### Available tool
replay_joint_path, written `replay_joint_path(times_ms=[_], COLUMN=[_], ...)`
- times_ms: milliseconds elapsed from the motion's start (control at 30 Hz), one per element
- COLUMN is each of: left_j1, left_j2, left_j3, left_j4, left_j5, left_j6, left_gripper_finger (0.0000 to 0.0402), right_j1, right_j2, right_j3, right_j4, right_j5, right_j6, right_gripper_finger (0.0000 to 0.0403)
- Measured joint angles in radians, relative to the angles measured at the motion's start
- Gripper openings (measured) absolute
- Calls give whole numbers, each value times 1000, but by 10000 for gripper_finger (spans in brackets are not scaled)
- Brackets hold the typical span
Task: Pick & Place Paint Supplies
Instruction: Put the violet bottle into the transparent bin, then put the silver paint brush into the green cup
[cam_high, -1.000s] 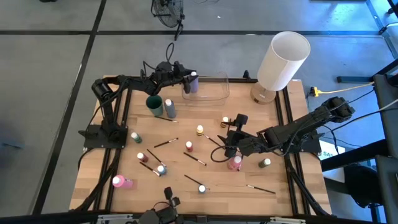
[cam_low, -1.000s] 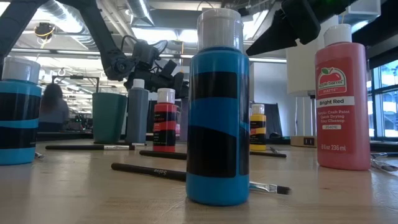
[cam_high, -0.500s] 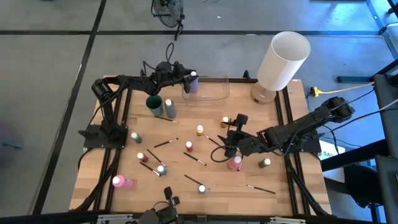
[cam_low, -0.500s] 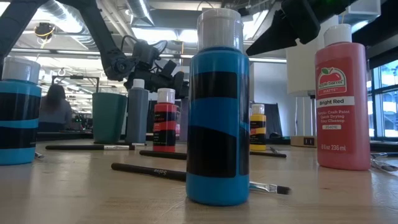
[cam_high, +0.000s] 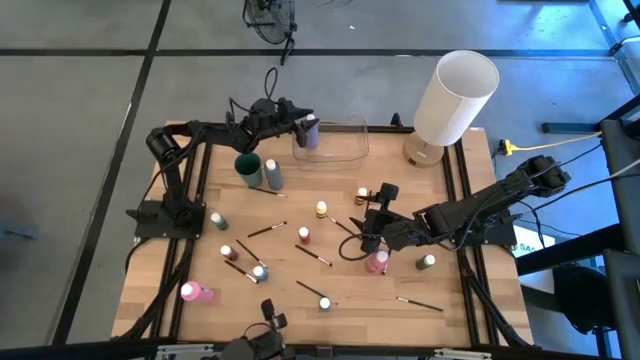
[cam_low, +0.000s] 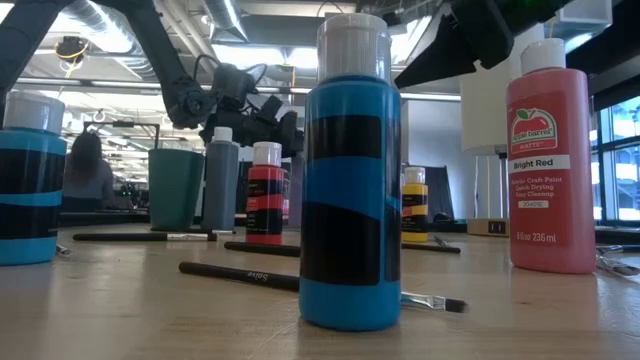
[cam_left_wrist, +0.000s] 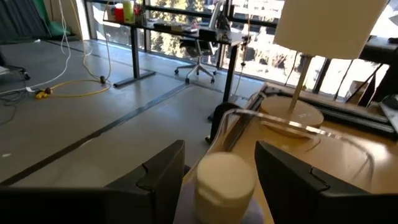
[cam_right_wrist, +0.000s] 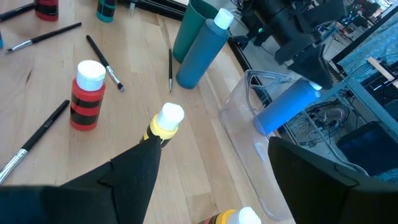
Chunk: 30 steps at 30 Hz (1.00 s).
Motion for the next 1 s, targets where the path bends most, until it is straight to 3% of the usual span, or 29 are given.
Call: replay_joint_path(times_ms=[233, 367, 567, 700, 867, 1000], left_j1=[20, 45, 65, 60, 60, 60], left_j2=[-27, -27, -40, -72, -163, -296], left_j3=[0, 0, 0, 0, 0, 0], left_j4=[-35, -37, -33, -32, -47, -166], left_j5=[-3, 7, 171, 183, 180, 177], left_j6=[38, -28, -89, -125, -92, -22], left_gripper_finger=[192, 192, 190, 192, 192, 194], right_j1=[0, 0, 0, 0, 0, 0], right_j2=[0, 0, 0, 0, 0, 0], right_j3=[0, 0, 0, 0, 0, 0], right_j4=[-2, -2, -2, -12, -10, -10], right_j5=[0, 0, 0, 0, 0, 0], right_j6=[0, 0, 0, 11, 11, 11], right_gripper_finger=[300, 300, 300, 300, 300, 300])
